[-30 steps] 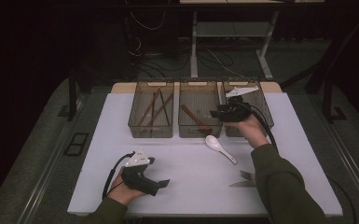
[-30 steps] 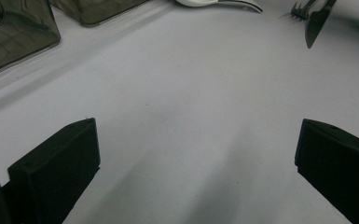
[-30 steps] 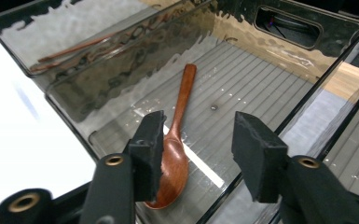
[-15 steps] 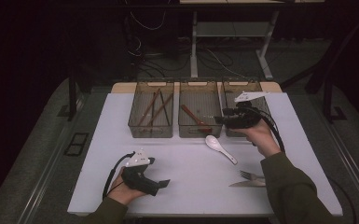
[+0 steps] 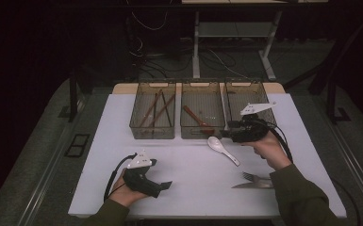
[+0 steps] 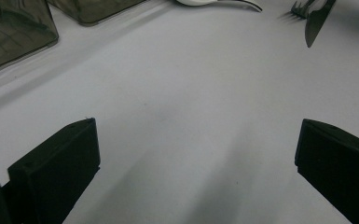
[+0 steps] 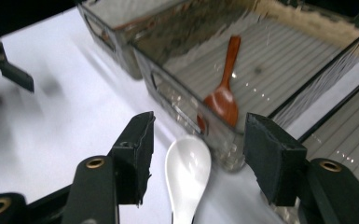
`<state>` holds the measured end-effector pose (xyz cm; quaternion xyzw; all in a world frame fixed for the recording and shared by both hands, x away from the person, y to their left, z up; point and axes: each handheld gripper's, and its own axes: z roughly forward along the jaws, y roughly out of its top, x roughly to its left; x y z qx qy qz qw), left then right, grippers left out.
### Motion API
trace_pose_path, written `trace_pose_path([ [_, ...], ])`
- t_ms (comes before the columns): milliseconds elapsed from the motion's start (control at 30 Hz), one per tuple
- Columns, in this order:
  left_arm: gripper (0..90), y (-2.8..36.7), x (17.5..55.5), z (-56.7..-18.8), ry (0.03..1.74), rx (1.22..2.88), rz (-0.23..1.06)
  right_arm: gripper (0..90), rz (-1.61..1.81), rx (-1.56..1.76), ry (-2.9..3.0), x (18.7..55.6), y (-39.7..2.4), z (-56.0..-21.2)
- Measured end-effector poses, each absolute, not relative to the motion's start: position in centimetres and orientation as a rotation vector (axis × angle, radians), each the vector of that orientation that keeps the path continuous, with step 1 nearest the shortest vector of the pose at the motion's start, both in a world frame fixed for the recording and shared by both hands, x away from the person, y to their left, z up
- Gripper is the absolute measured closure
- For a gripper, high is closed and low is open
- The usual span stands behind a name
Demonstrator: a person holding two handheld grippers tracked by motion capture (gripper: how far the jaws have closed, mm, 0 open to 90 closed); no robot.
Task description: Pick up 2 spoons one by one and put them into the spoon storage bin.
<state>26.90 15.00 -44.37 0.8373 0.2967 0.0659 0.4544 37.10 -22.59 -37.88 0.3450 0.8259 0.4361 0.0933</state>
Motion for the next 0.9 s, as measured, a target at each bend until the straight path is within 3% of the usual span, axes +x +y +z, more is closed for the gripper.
trace_pose_path([
  [467, 0.0, 15.1, 26.8, -44.3, 0.723, 2.070, 0.171, 43.6, 1.185, 1.100, 2.524, 37.1, -22.4, -41.2],
  [900, 0.0, 15.0, 26.8, -44.3, 0.723, 2.073, 0.170, 50.6, 1.125, 1.142, 2.569, 38.0, -21.5, -43.2],
])
